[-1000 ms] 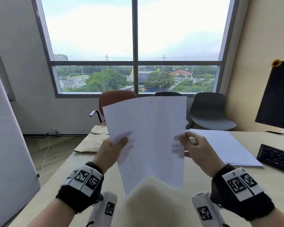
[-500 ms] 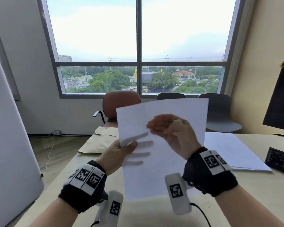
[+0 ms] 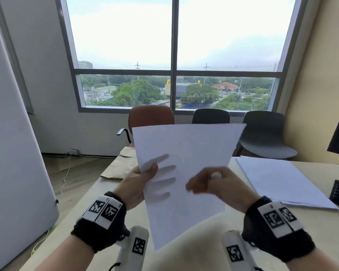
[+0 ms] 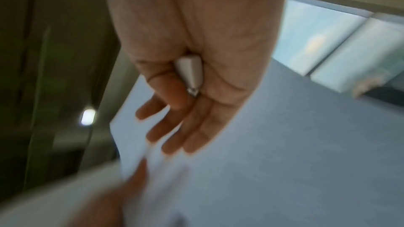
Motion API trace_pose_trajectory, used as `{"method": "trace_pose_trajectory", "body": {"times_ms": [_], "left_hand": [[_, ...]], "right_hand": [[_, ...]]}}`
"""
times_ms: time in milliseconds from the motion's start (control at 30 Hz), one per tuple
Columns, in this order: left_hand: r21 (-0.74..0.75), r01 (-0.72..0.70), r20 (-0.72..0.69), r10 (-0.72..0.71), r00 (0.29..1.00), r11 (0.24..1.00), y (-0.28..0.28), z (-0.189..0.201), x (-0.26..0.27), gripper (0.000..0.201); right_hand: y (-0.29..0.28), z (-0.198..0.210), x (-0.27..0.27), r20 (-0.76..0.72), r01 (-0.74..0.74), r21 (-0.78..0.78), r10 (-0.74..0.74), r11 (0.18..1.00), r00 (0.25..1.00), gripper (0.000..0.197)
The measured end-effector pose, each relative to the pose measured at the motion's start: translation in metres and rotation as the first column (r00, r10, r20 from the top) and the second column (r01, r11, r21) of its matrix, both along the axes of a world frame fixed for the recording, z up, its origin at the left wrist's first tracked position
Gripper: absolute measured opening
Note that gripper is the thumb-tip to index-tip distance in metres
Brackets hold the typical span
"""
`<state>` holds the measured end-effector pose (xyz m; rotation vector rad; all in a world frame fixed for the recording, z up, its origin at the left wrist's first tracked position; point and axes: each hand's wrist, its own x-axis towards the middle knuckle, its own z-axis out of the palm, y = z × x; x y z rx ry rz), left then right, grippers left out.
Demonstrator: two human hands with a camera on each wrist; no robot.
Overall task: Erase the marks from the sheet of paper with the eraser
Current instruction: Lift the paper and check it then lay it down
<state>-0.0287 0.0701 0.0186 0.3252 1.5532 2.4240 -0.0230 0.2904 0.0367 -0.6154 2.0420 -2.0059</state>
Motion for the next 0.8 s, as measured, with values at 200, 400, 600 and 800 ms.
{"method": "trace_pose_trajectory", "body": {"times_ms": [200,400,600,800], "left_hand": [[0.11,0.075,-0.006,-0.074,0.997,0.991,0.011,-0.01,-0.001,0.041],[0.155,-0.031,0.039,0.025,0.999,0.987,-0.012,-0.009,-0.004,0.035],[0.236,-0.088,0.059,0.077,0.995,0.968,-0.035,-0.014,-0.008,0.031],[0.227,-0.002,0.055,-0.01,0.998,0.974,-0.02,-0.019,-0.003,0.018]], "right_hand": [[-0.023,-0.016,-0.012,0.232,0.022,-0.122,0.007,0.992,0.973,0.05],[-0.002,-0.06,-0.016,0.233,-0.254,0.806,0.107,0.534,0.966,0.037],[0.035,-0.012,-0.008,0.001,0.066,0.557,-0.081,0.828,0.997,0.041],[0.023,0.01,-0.013,0.183,0.163,-0.381,-0.099,0.91,0.978,0.061]]}}
